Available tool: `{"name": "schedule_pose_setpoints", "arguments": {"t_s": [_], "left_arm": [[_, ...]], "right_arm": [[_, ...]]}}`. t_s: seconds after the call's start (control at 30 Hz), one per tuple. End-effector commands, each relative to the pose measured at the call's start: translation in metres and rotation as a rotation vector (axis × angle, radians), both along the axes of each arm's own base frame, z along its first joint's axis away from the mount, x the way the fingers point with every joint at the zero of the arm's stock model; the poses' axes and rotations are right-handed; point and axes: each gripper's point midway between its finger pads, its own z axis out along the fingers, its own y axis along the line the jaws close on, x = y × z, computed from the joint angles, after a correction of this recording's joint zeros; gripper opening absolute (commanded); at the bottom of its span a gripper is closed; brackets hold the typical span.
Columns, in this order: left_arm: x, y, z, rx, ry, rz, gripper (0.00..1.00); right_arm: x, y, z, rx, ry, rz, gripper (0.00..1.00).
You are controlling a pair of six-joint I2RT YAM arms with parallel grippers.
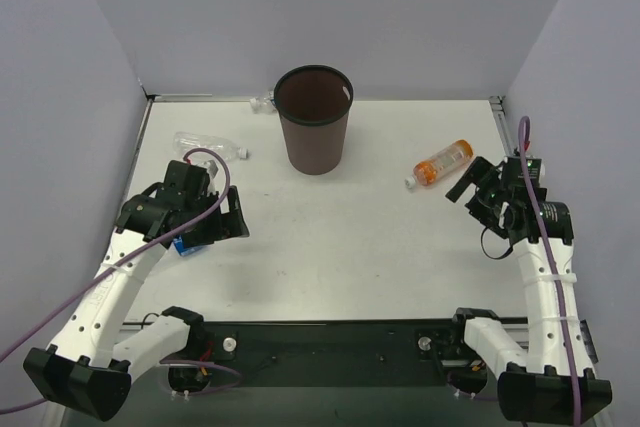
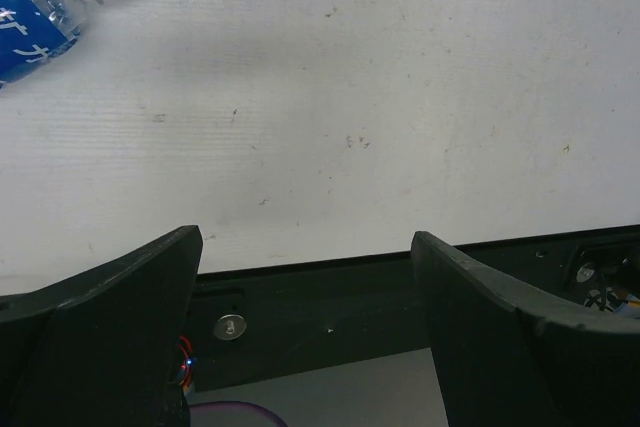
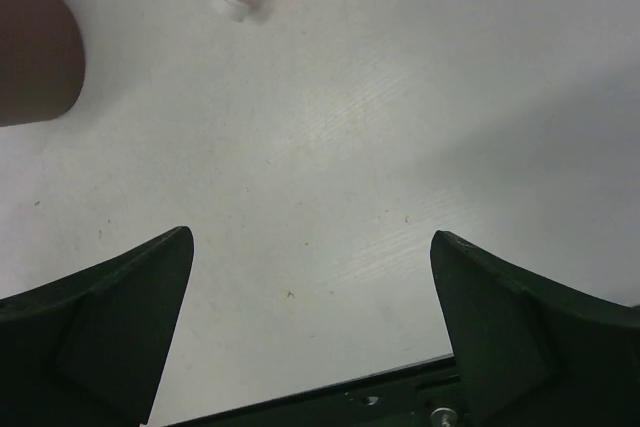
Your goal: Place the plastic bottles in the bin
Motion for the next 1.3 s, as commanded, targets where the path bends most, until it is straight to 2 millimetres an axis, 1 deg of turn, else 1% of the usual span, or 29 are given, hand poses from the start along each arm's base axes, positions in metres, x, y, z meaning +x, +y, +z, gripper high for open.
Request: {"name": "schedule_pose_setpoints", "arguments": {"t_s": [0.0,0.03,0.17,0.2,0.27,0.3,0.33,0.37,0.4,0.43,0.47,0.5,0.53,0.57,0.6,0.63,0.67,0.7,0.73,0.77,0.8,0.83,0.93,1.0,1.07,1.1,1.17,1.2,1.27], "left_arm": [[0.010,-0.002,0.014,-0.003,-0.074,-0.010,0.97],[0.009,-0.002,0.012,-0.004,-0.071,-0.008,0.98],[0.010,-0.004,0.014,-0.012,-0.081,-0.011,0.97],[0.010,-0.004,0.014,-0.012,-0.079,-0.010,0.98],[0.009,-0.004,0.014,-0.017,-0.077,-0.008,0.97],[0.009,-0.005,0.016,-0.020,-0.086,-0.009,0.97],[0.008,-0.006,0.016,-0.027,-0.088,-0.010,0.97],[0.009,-0.006,0.016,-0.029,-0.092,-0.010,0.98],[0.009,-0.006,0.017,-0.032,-0.101,-0.008,0.97],[0.009,-0.005,0.018,-0.031,-0.106,-0.009,0.97],[0.010,-0.005,0.019,-0.030,-0.108,-0.008,0.97],[0.010,-0.004,0.019,-0.026,-0.107,-0.005,0.98],[0.010,-0.003,0.020,-0.022,-0.108,-0.004,0.97],[0.011,-0.002,0.019,-0.015,-0.109,0.002,0.97],[0.012,-0.001,0.020,-0.010,-0.111,0.002,0.97],[0.013,0.000,0.021,-0.005,-0.112,0.008,0.97],[0.014,0.001,0.021,0.000,-0.115,0.012,0.98],[0.016,0.001,0.020,0.005,-0.115,0.017,0.97],[0.016,0.001,0.021,0.004,-0.117,0.017,0.97],[0.017,0.001,0.021,0.004,-0.118,0.017,0.97],[0.017,0.001,0.019,0.012,-0.103,0.019,0.97],[0.018,0.002,0.023,0.014,-0.109,0.017,0.97],[0.018,0.005,0.019,0.044,-0.104,0.002,0.97],[0.020,0.014,0.018,0.090,-0.108,0.015,0.97],[0.021,0.017,0.019,0.110,-0.116,0.011,0.97],[0.022,0.018,0.019,0.117,-0.120,0.013,0.97],[0.024,0.019,0.019,0.127,-0.129,0.012,0.98],[0.026,0.020,0.019,0.129,-0.135,0.013,0.97],[0.028,0.020,0.019,0.133,-0.136,0.012,0.98]], "right_arm": [[-0.031,-0.023,-0.023,0.024,0.098,-0.296,1.00],[-0.032,-0.024,-0.027,0.032,0.106,-0.304,1.00],[-0.008,-0.029,-0.032,0.044,0.078,-0.339,1.00],[-0.001,-0.030,-0.038,0.052,0.105,-0.362,1.00],[0.011,-0.029,-0.042,0.078,0.124,-0.371,1.00],[0.022,-0.029,-0.048,0.085,0.162,-0.375,1.00],[0.029,-0.030,-0.052,0.089,0.179,-0.379,1.00],[0.037,-0.025,-0.053,0.116,0.188,-0.361,1.00],[0.047,-0.025,-0.064,0.117,0.230,-0.357,1.00],[0.059,-0.027,-0.059,0.119,0.216,-0.355,1.00],[0.067,-0.028,-0.058,0.119,0.215,-0.355,1.00],[0.076,-0.029,-0.067,0.114,0.245,-0.356,1.00],[0.089,-0.031,-0.058,0.112,0.220,-0.355,1.00],[0.096,-0.033,-0.059,0.108,0.221,-0.357,1.00],[0.103,-0.035,-0.067,0.103,0.245,-0.361,1.00],[0.111,-0.036,-0.068,0.102,0.243,-0.365,1.00],[0.123,-0.038,-0.064,0.106,0.219,-0.371,1.00],[0.130,-0.038,-0.075,0.110,0.243,-0.373,1.00],[0.137,-0.037,-0.078,0.119,0.244,-0.372,0.99],[0.148,-0.037,-0.075,0.136,0.224,-0.384,0.98],[0.153,-0.037,-0.087,0.141,0.255,-0.394,0.98],[0.158,-0.037,-0.091,0.147,0.261,-0.405,0.98],[0.171,-0.038,-0.107,0.156,0.284,-0.442,0.98],[0.179,-0.041,-0.116,0.147,0.292,-0.459,0.98],[0.186,-0.041,-0.121,0.144,0.288,-0.454,0.98],[0.188,-0.046,-0.127,0.114,0.294,-0.466,0.98],[0.198,-0.049,-0.128,0.102,0.278,-0.452,0.97],[0.202,-0.050,-0.135,0.095,0.286,-0.447,0.97],[0.209,-0.052,-0.136,0.080,0.274,-0.436,0.96]]}}
